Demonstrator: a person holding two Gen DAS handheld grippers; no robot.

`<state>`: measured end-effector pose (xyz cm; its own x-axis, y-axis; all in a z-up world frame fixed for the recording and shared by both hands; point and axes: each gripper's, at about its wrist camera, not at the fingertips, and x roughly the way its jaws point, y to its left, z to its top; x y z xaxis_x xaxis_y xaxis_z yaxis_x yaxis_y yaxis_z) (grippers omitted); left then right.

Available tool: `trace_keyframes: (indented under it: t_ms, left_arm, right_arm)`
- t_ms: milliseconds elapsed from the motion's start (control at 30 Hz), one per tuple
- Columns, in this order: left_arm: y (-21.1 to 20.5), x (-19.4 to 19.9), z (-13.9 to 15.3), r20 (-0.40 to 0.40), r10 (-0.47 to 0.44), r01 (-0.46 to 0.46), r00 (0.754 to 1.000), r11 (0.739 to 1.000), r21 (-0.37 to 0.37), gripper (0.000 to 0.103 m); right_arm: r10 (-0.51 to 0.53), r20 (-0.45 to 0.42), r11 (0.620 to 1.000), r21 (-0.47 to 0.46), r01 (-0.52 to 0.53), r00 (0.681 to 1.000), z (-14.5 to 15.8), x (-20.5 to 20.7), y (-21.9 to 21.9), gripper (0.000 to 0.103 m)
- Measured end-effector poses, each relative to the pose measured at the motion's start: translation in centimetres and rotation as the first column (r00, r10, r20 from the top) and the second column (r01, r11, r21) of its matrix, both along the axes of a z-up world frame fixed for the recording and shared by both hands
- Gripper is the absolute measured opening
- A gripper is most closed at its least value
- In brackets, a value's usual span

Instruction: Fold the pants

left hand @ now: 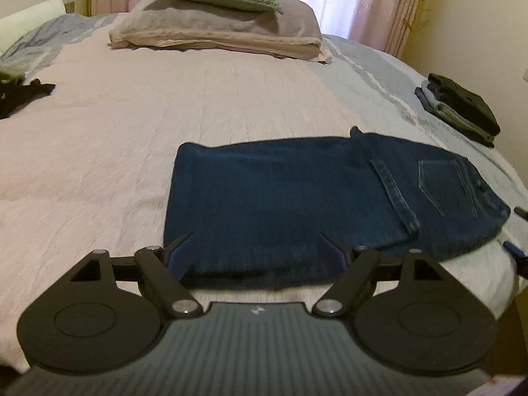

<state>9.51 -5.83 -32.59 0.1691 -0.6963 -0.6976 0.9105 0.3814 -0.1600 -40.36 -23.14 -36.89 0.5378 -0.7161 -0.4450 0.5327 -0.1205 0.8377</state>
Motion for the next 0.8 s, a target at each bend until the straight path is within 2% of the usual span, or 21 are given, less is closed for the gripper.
trace_keyframes:
  t_ms: [200,267,300,333,500,600,667,733,800]
  left_arm:
    - [-2.1,1.1,-1.0,-0.029,-0.008,0.007,1.0,1.0,-0.024,0.077]
    - [-2.3,1.5,-1.4,-0.042,-0.005,0.003,0.999,1.0,-0.029,0.077]
    - [-2.4,1.7,-1.7,-0.045,-0.001,0.0,0.999,1.0,-0.029,0.075]
    - [-2.5,1.9,-1.9,-0.049,0.002,-0.003,0.999,1.0,-0.026,0.074]
    - [-2.7,2.9,-3.4,-0.085,0.014,-0.014,0.996,1.0,-0.009,0.07]
    - [-2.6,3.1,-3.4,-0.085,0.008,-0.01,0.996,1.0,-0.02,0.07]
    - [-2.7,3.3,-3.4,-0.096,0.008,-0.01,0.995,1.0,-0.025,0.071]
    - [-2.8,3.5,-3.5,-0.098,0.005,-0.008,0.995,1.0,-0.029,0.071]
    - [-2.8,3.5,-3.5,-0.096,0.004,-0.007,0.995,0.999,-0.031,0.071]
  right_arm:
    - [0.033,-0.054,0.999,0.029,-0.031,0.998,-0.6,1.0,-2.4,0.066]
    - [0.028,-0.049,0.999,0.017,-0.027,0.998,-0.9,1.2,-2.7,0.058]
    - [0.021,-0.047,1.0,0.016,-0.02,0.999,-1.2,1.1,-2.7,0.046]
    - [0.015,-0.04,1.0,0.014,-0.014,0.999,-1.6,1.2,-2.6,0.044]
    - [0.021,0.052,0.995,-0.101,-0.016,0.998,-2.2,-0.3,-1.1,0.041]
    - [0.01,0.152,0.993,-0.116,0.007,0.988,-2.9,-1.3,-0.2,0.041]
    - [0.014,0.186,0.992,-0.128,0.01,0.982,-2.9,-1.5,0.0,0.041]
    - [0.008,0.15,0.995,-0.101,0.007,0.989,-2.9,-1.2,-0.1,0.041]
    - [0.041,0.069,0.997,-0.069,-0.036,0.997,-2.4,-0.2,-0.8,0.041]
